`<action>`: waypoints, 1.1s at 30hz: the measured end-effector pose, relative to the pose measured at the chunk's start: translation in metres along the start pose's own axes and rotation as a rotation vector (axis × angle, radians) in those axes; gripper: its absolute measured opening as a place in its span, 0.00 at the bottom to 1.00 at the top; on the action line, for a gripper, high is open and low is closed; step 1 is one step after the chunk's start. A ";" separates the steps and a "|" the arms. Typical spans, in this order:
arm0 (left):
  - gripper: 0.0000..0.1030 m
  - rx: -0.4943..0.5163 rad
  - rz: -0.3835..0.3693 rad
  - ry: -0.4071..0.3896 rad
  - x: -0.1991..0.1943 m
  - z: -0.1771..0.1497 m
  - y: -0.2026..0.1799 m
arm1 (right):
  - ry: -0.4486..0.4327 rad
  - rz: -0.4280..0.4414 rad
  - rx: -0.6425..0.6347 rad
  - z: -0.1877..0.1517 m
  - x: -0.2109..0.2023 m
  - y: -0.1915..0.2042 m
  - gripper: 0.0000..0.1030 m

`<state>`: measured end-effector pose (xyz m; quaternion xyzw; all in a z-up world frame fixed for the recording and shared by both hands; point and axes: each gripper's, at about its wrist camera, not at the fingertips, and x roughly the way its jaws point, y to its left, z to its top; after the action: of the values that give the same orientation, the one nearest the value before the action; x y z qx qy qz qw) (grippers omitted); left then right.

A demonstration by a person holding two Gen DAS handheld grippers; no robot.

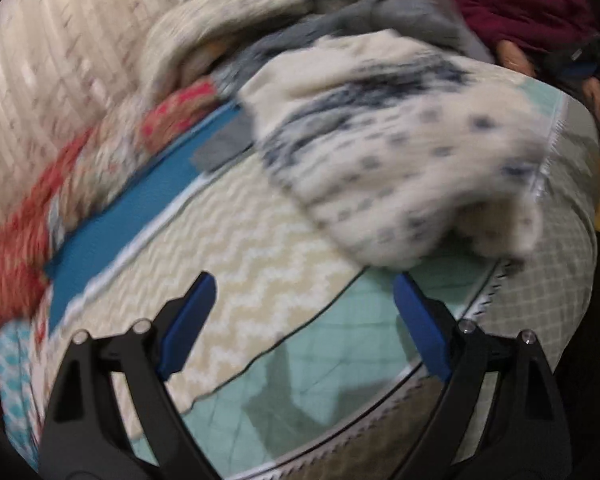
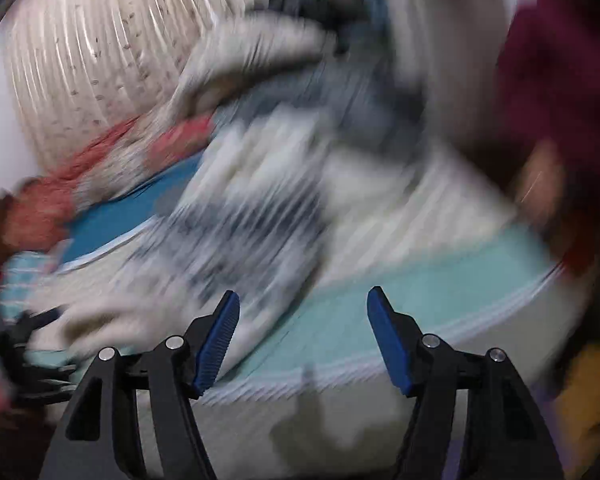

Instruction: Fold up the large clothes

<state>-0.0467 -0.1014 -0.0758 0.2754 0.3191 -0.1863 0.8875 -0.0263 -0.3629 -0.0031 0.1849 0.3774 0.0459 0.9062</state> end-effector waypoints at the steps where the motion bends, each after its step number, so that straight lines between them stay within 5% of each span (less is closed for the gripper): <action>1: 0.84 0.058 0.014 -0.013 0.006 0.004 -0.013 | 0.054 0.066 0.064 -0.017 0.017 0.001 0.68; 3: 0.76 0.123 0.056 -0.037 0.021 0.016 -0.027 | 0.108 0.095 0.112 -0.032 0.036 0.006 0.68; 7: 0.11 0.121 0.040 -0.046 0.055 0.074 -0.013 | 0.109 0.052 0.036 -0.034 0.037 0.021 0.68; 10: 0.09 -0.054 0.019 -0.144 0.033 0.125 0.042 | 0.047 -0.039 -0.206 -0.039 0.016 0.057 0.68; 15: 0.07 -0.168 0.027 -0.279 -0.030 0.172 0.095 | -0.041 -0.105 -0.516 -0.070 0.002 0.105 0.68; 23: 0.07 -0.222 0.078 -0.419 -0.154 0.221 0.146 | -0.339 0.007 -0.579 -0.057 -0.019 0.197 0.73; 27: 0.07 -0.223 0.127 -0.441 -0.190 0.224 0.155 | -0.370 0.062 -0.461 -0.030 0.000 0.231 0.74; 28: 0.07 -0.238 0.128 -0.438 -0.197 0.222 0.159 | -0.363 0.087 -0.445 -0.022 0.003 0.237 0.66; 29: 0.07 -0.256 0.144 -0.435 -0.207 0.219 0.168 | -0.360 0.093 -0.433 -0.018 -0.002 0.240 0.26; 30: 0.07 -0.268 0.162 -0.437 -0.215 0.215 0.173 | -0.350 0.104 -0.397 -0.009 -0.010 0.236 0.14; 33: 0.07 -0.334 0.207 -0.459 -0.250 0.193 0.213 | -0.461 0.132 -0.281 0.012 -0.072 0.201 0.14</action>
<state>-0.0306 -0.0138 0.2945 0.1072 0.1068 -0.0973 0.9837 -0.0579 -0.1965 0.1269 0.0872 0.1382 0.1137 0.9800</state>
